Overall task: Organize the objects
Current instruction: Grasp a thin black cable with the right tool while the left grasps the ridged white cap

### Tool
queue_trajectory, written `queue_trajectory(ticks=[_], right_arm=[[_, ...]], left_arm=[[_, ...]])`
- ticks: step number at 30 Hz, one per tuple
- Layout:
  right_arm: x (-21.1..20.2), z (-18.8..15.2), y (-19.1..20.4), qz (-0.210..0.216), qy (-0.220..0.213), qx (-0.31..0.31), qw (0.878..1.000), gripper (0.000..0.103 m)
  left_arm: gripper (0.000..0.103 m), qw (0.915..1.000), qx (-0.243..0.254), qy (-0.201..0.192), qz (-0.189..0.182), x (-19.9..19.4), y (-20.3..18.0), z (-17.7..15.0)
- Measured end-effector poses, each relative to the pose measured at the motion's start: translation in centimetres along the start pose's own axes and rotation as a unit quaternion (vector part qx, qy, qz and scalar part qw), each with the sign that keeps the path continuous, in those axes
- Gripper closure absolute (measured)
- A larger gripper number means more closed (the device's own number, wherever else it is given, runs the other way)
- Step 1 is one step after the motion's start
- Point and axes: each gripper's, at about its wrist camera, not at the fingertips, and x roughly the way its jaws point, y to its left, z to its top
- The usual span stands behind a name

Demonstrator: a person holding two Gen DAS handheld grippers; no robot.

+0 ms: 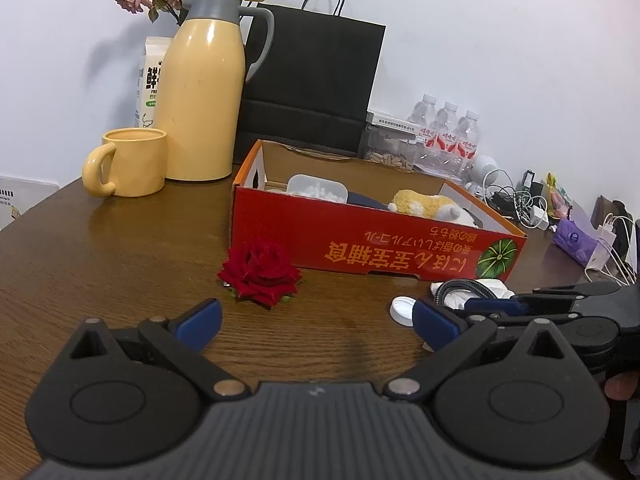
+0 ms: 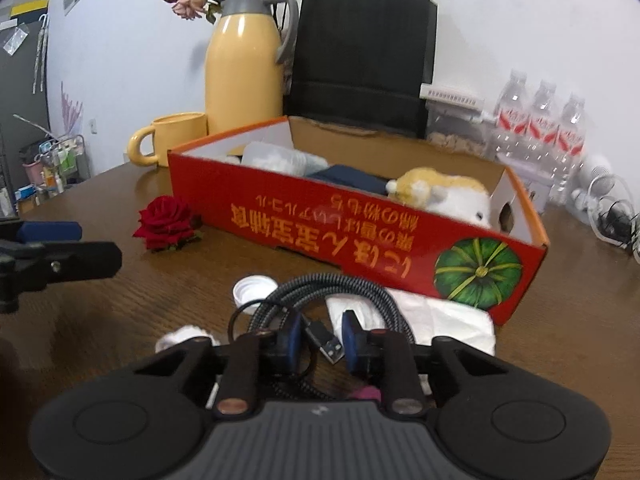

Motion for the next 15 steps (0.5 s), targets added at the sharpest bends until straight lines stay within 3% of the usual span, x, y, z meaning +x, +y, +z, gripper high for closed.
queue_trajectory(ticks=[8, 15], right_arm=[[0.2, 0.1, -0.2, 0.014, 0.009, 0.003, 1.000, 0.086], [-1.0, -0.2, -0.2, 0.008, -0.025, 0.006, 1.000, 0.090]], left_arm=[[0.000, 1.0000, 0.000, 0.003, 0.001, 0.1, 0.0, 0.0], [0.000, 1.0000, -0.001, 0.008, 0.005, 0.3, 0.0, -0.1]])
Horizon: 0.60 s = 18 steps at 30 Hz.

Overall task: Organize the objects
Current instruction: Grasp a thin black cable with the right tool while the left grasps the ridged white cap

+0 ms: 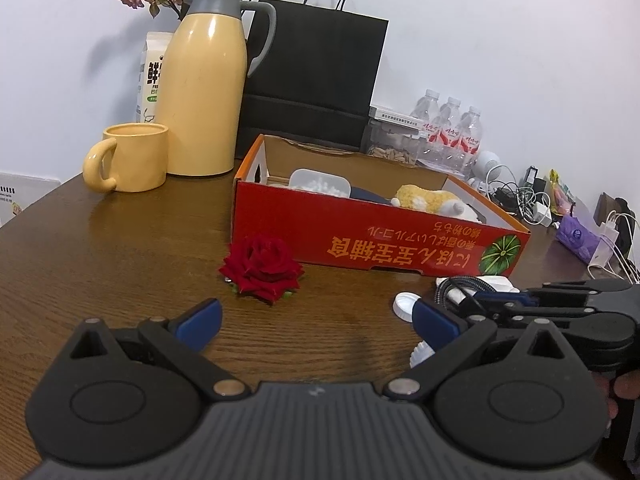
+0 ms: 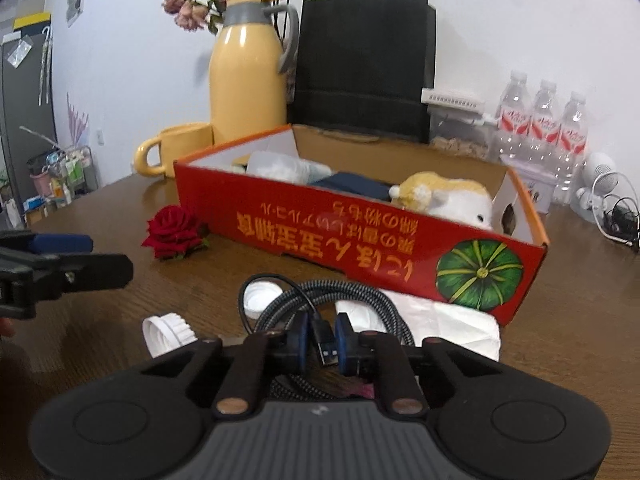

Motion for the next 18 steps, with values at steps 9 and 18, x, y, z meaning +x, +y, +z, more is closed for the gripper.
queue_trajectory(ticks=[9, 18], right_arm=[[-2.4, -0.2, 0.2, -0.016, -0.053, 0.001, 0.998, 0.090], [-4.9, -0.6, -0.6, -0.026, -0.085, 0.018, 0.996, 0.090]], left_arm=[[0.000, 1.0000, -0.002, 0.003, -0.001, 0.2, 0.0, 0.0], [0.000, 0.9999, 0.008, -0.010, -0.004, -0.5, -1.6, 0.0]])
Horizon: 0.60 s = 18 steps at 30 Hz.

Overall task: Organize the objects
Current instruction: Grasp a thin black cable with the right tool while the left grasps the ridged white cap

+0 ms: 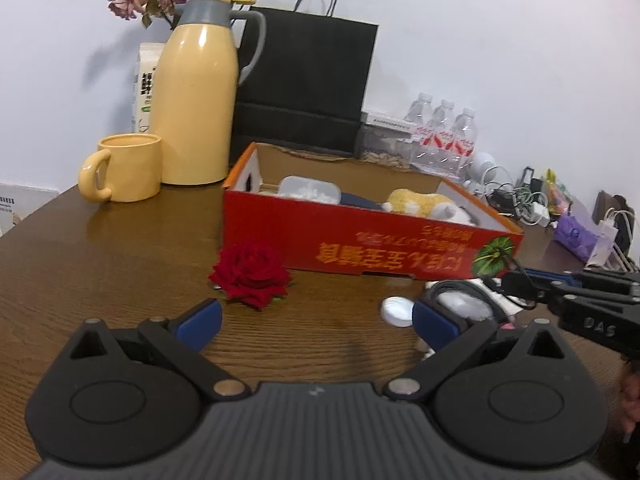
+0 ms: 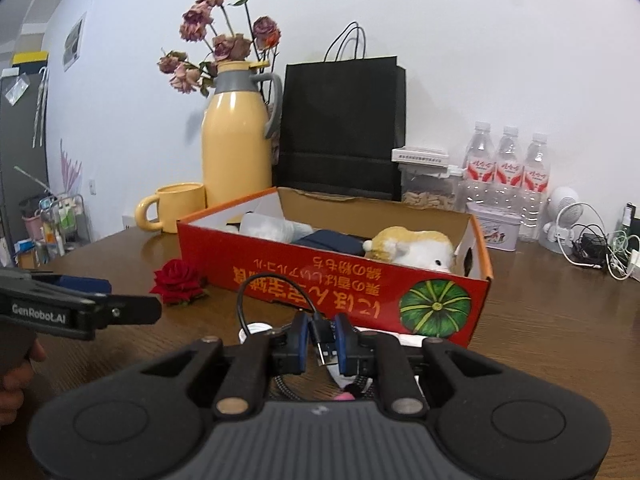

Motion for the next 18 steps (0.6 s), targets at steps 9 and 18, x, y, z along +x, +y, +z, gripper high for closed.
queue_trajectory(ticks=[9, 18], right_arm=[[-1.2, 0.0, -0.7, -0.002, -0.017, 0.013, 1.000, 0.090], [-1.8, -0.1, -1.3, -0.003, -0.023, 0.022, 0.999, 0.090]], left_arm=[[0.000, 0.9980, 0.035, 0.030, -0.043, 0.3, -5.3, -0.2], [0.000, 0.9957, 0.059, 0.071, -0.003, 2.4, -7.4, -1.4]])
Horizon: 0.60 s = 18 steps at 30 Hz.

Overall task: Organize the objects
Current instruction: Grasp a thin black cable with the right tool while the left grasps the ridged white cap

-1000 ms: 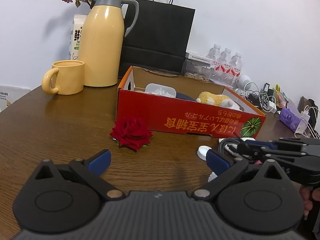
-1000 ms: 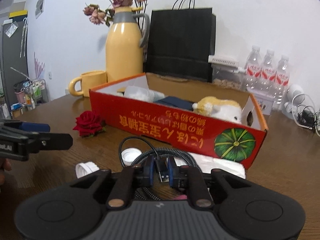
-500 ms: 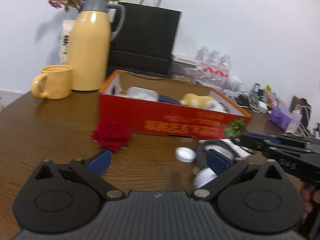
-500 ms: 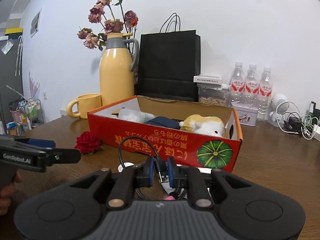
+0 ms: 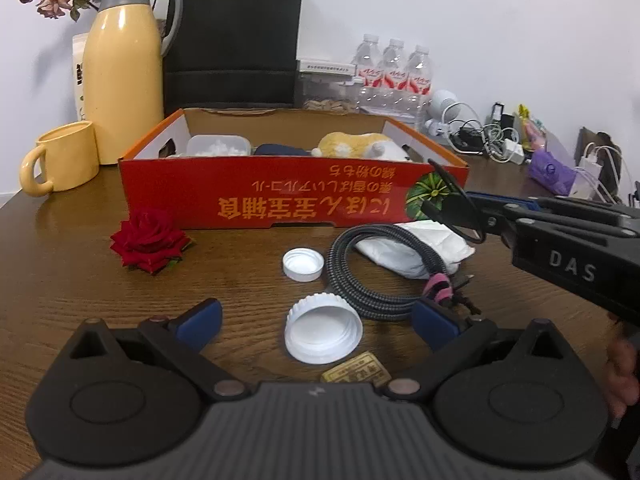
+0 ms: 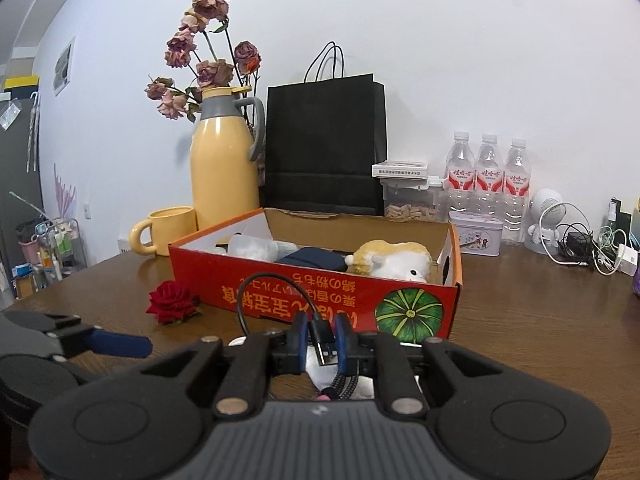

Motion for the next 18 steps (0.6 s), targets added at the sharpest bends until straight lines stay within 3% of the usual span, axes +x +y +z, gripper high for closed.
queue_trajectory(ticks=[2, 5, 7, 9, 10, 18], right_arm=[[0.05, -0.03, 0.15, 0.002, 0.001, -0.002, 1.000, 0.090], [0.15, -0.05, 0.16, 0.003, 0.003, -0.003, 1.000, 0.090], [0.22, -0.08, 0.20, 0.002, 0.005, -0.004, 1.000, 0.090], [0.30, -0.11, 0.29, 0.002, 0.006, -0.005, 1.000, 0.090], [0.31, -0.14, 0.30, 0.001, 0.007, -0.006, 1.000, 0.090], [0.44, -0.25, 0.40, 0.003, 0.010, -0.007, 1.000, 0.090]], left_arm=[[0.000, 1.0000, -0.002, 0.001, 0.002, 0.16, 0.03, -0.01], [0.010, 1.0000, 0.000, 0.007, -0.001, 0.37, -0.18, -0.03], [0.024, 1.0000, -0.001, 0.010, -0.002, 0.47, -0.23, -0.19], [0.052, 0.9999, -0.006, 0.012, -0.003, 0.53, -0.06, -0.21], [0.060, 0.9999, -0.007, 0.014, -0.002, 0.54, 0.01, -0.22], [0.062, 0.9999, -0.010, 0.001, -0.003, 0.00, 0.18, -0.17]])
